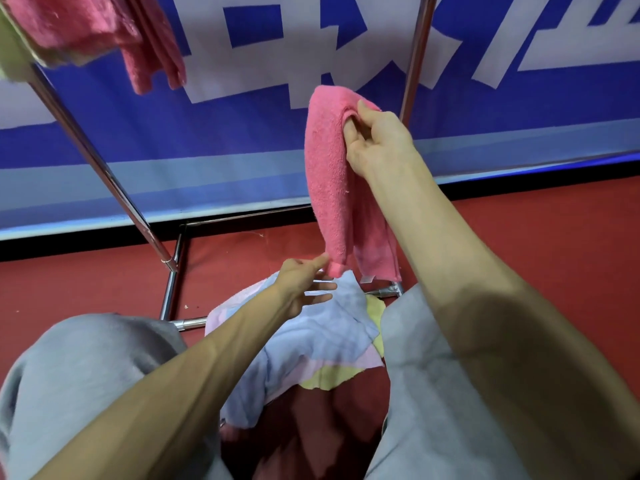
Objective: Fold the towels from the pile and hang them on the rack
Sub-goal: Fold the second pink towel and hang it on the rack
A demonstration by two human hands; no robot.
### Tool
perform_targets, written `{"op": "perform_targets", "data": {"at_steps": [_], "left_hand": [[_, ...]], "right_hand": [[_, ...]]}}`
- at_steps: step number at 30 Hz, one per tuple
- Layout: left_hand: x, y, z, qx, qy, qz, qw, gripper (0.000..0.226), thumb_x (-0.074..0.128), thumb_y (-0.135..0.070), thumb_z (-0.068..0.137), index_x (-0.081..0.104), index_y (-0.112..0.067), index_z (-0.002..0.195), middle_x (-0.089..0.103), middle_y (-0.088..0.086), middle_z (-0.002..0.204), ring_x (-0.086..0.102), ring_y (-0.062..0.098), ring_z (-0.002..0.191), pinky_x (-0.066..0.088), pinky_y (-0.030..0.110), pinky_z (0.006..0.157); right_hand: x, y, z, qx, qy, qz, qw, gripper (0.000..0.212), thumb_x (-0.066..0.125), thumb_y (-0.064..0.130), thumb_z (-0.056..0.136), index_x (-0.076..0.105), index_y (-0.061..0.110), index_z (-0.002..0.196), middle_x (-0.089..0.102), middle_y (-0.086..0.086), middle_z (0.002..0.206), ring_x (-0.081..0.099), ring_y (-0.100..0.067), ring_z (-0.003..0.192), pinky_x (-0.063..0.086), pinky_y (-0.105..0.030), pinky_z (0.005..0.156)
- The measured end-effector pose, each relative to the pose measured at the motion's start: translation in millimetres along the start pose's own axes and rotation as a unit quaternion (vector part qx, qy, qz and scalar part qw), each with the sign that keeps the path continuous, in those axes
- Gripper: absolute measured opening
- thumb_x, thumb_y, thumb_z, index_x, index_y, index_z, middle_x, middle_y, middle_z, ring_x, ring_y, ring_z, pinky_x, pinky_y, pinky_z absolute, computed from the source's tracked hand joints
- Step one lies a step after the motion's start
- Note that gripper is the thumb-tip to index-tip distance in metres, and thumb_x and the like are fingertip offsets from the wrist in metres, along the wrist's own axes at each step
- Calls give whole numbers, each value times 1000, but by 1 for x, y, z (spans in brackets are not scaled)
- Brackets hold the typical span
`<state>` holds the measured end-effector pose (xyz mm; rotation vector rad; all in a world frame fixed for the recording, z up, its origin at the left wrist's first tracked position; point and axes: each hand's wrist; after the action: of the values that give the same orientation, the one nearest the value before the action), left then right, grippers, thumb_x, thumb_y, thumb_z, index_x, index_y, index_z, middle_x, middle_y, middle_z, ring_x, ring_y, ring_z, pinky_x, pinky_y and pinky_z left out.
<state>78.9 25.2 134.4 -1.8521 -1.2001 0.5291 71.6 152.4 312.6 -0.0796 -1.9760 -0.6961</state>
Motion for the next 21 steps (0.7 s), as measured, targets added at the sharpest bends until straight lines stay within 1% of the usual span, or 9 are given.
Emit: {"op": "perform_targets", "data": {"at_steps": [2,6,9,11,12,14,16,18,21], "left_hand": [[0,-1,5,-5,-8,-16,1000,26,68,-28,88,67,-3,90,64,10,80,66,21,69,58,35,67],[0,3,11,-40,-4,-40,998,23,71,-27,85,66,-5,87,65,9,80,64,21,68,58,33,64],[0,4,13,-61,-6,-41,997,21,73,-25,82,66,-6,87,63,11,84,63,21,67,58,29,58],[-2,4,14,-76,-2,-47,996,21,74,-25,81,66,-7,88,64,12,85,64,21,68,57,26,54],[-5,3,15,-86,2,-50,995,19,74,-23,81,67,-7,87,64,12,84,65,21,67,56,25,52],[-10,2,17,-102,6,-44,994,11,71,-18,83,66,-8,83,65,11,80,67,18,59,54,22,48],[-14,2,20,-111,0,-39,993,5,67,-10,85,64,-8,81,64,10,71,66,15,47,53,20,45],[-17,1,21,-114,2,-43,992,8,62,-4,87,64,-8,81,65,8,60,64,14,43,53,20,45],[-23,-1,16,-114,7,-66,991,17,53,6,89,62,-5,79,66,9,53,65,17,44,57,25,49]], "right_hand": [[-1,0,1,2,-2,-5,1000,40,57,-10,87,52,-7,127,58,-25,125,60,-34,114,54,-31,76],[0,3,0,6,2,-2,1000,28,55,-10,89,54,-8,117,57,-24,128,58,-32,118,52,-31,84],[0,2,-2,13,11,7,1000,27,54,-9,90,55,-8,117,57,-24,129,57,-31,119,51,-31,88],[0,2,-3,17,17,9,1000,17,53,-9,90,57,-9,107,56,-23,130,57,-31,120,49,-32,93],[0,1,-5,20,19,11,1000,18,52,-10,90,57,-9,107,56,-23,130,57,-31,120,49,-32,95],[-1,0,-6,28,21,15,999,31,53,-10,90,54,-9,120,57,-23,129,57,-31,120,49,-33,95],[-3,1,-6,28,22,9,999,32,53,-9,90,54,-8,122,59,-23,124,58,-31,119,50,-32,89],[-5,2,-4,27,25,1,999,28,53,-9,91,55,-6,118,63,-22,106,61,-32,112,54,-28,79],[-11,8,4,21,11,2,1000,14,53,-10,90,57,-4,102,57,-19,81,61,-27,74,55,-26,49]]}}
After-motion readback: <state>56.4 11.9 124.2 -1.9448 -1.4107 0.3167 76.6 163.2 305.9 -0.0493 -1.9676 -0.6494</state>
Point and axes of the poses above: each hand's wrist, its own z-axis towards the middle knuckle, its own x-axis out of the palm, y = z × x
